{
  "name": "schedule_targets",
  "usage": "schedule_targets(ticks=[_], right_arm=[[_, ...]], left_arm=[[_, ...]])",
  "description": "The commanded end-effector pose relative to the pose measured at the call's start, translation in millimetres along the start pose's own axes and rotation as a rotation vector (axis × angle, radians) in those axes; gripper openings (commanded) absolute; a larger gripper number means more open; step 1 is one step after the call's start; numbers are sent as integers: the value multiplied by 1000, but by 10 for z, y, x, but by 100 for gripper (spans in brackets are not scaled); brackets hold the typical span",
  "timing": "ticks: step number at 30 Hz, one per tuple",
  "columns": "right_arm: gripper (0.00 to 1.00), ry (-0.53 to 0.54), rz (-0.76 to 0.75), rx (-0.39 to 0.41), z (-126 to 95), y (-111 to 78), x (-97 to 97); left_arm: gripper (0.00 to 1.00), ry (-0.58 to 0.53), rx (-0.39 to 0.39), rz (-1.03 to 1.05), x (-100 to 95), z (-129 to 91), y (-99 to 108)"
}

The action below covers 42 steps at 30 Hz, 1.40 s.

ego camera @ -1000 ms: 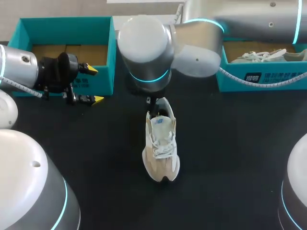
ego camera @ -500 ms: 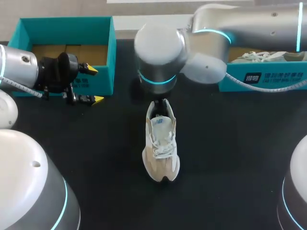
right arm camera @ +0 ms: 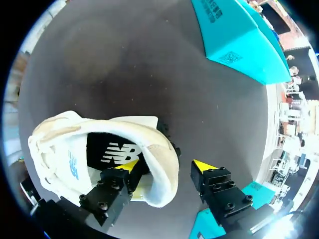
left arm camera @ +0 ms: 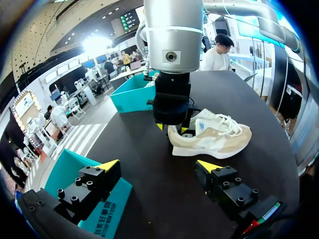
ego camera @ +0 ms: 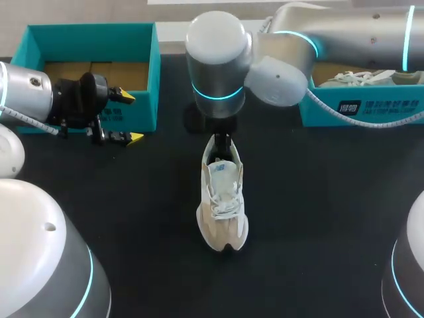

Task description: Take the shoe out of the shoebox, open the shoe tongue, remove and reinsert the insole, then place the shoe into the shoebox

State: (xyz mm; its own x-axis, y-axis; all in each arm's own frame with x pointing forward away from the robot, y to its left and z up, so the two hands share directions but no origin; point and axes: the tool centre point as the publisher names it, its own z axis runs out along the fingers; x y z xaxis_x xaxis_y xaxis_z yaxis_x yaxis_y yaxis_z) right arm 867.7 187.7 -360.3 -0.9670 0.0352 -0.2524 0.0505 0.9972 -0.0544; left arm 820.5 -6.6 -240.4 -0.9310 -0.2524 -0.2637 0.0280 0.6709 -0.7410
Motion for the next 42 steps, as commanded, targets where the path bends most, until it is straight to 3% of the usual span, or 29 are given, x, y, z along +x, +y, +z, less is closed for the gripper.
schedule_targets(ticks=[1,3,5,9,18,27,30,42], right_arm=[[48,-9,24,48,73,90,3],[37,-22,38,68,110,82,5],[0,-23,59,78,140,53,-3],[0,-48,99,133,57,13,-19],[0,-8,172,77,-950,-88,-112],[0,-120,153,86,-1666,-137,-335],[0,-174,179,98,-1780,-144,-397],[0,-174,179,98,-1780,-144,-397]], left_arm=[[100,0,-6,-1,9,0,-8],[100,0,-6,-1,9,0,-8],[100,0,-6,-1,9,0,-8],[100,0,-6,-1,9,0,-8],[100,0,-6,-1,9,0,-8],[100,0,-6,-1,9,0,-8],[100,0,-6,-1,9,0,-8],[100,0,-6,-1,9,0,-8]])
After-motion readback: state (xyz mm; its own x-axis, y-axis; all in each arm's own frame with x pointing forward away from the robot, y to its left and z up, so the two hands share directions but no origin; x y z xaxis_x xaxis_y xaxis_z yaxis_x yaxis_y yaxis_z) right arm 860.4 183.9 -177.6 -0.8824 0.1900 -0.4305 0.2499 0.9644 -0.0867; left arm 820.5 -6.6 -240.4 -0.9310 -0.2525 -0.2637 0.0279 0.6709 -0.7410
